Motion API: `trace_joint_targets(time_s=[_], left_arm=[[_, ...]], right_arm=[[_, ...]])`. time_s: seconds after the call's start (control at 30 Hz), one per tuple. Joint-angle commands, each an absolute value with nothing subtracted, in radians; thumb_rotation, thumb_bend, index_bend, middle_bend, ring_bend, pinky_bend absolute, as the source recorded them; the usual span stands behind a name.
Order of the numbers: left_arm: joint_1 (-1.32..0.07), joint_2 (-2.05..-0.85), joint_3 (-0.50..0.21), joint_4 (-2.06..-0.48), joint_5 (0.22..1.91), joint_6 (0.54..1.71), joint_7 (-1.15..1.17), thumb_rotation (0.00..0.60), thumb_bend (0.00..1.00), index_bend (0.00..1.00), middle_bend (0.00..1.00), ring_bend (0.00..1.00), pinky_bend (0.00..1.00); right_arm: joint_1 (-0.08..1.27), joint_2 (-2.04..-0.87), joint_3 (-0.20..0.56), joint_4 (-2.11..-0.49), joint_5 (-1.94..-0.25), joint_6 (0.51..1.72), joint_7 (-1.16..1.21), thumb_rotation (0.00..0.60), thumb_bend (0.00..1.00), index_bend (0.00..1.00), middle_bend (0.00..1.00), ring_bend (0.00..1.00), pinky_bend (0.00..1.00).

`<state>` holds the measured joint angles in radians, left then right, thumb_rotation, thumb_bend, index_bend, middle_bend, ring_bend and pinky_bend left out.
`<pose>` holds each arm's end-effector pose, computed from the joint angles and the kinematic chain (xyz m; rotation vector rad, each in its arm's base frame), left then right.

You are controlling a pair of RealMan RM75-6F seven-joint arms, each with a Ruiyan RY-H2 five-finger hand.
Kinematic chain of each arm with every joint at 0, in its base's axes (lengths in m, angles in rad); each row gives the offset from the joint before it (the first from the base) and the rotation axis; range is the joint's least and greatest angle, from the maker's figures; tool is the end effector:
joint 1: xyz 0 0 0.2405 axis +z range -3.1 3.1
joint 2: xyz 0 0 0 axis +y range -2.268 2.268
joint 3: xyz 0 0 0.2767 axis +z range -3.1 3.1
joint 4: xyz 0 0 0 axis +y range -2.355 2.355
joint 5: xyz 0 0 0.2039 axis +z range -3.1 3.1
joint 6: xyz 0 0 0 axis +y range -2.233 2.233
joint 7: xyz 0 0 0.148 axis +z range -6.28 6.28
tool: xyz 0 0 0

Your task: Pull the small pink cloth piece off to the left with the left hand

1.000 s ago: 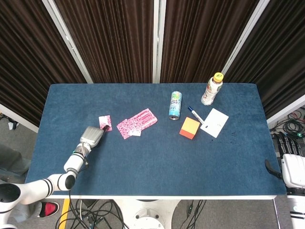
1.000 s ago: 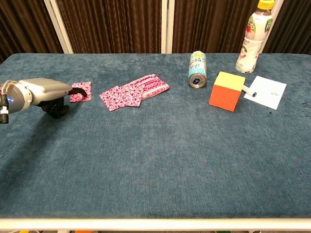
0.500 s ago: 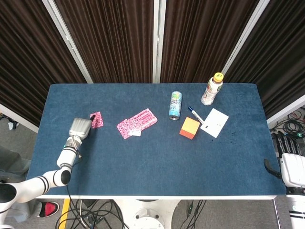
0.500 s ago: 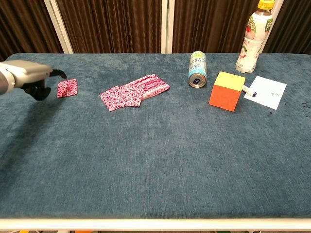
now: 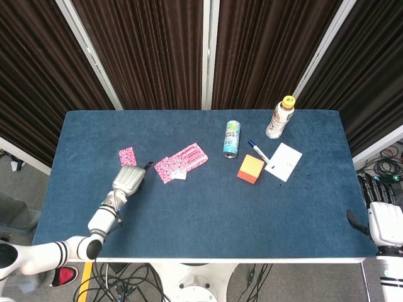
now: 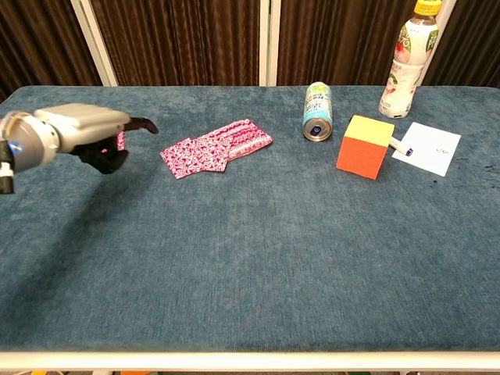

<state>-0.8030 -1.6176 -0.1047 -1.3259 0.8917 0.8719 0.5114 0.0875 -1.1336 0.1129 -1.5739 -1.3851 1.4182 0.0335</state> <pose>-0.1981 0.3725 -0.0410 -1.9063 -0.9302 -0.6177 -0.3468 -0.1994 0.1796 1.2745 -0.9637 0.8697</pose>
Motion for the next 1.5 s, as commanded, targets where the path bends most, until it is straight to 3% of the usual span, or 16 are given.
trace_joint_targets(time_s=[0.03, 0.47, 1.07, 1.5], left_arm=[[-0.813, -1.640, -0.108, -1.317, 0.877, 0.867, 0.526, 0.600, 0.66, 0.11, 0.95, 0.94, 0.95], [-0.835, -1.724, -0.111, -1.190, 0.816, 0.824, 0.552, 0.600, 0.66, 0.11, 0.95, 0.94, 0.95], [-0.831, -1.757, -0.106, -1.145, 0.849, 0.797, 0.523, 0.600, 0.67, 0.11, 0.95, 0.94, 0.95], [-0.815, -1.707, -0.067, -1.240, 0.832, 0.801, 0.566, 0.600, 0.68, 0.11, 0.94, 0.94, 0.95]], right_arm=[[0.087, -1.134, 0.112, -1.573, -1.386, 1.419, 0.037, 0.600, 0.28, 0.00, 0.00, 0.00, 0.00], [0.081, -1.128, 0.114, -1.556, -1.381, 1.420, 0.071, 0.600, 0.28, 0.00, 0.00, 0.00, 0.00], [0.082, -1.129, 0.115, -1.550, -1.381, 1.418, 0.078, 0.600, 0.28, 0.00, 0.00, 0.00, 0.00], [0.077, -1.128, 0.113, -1.539, -1.382, 1.422, 0.093, 0.600, 0.28, 0.00, 0.00, 0.00, 0.00]])
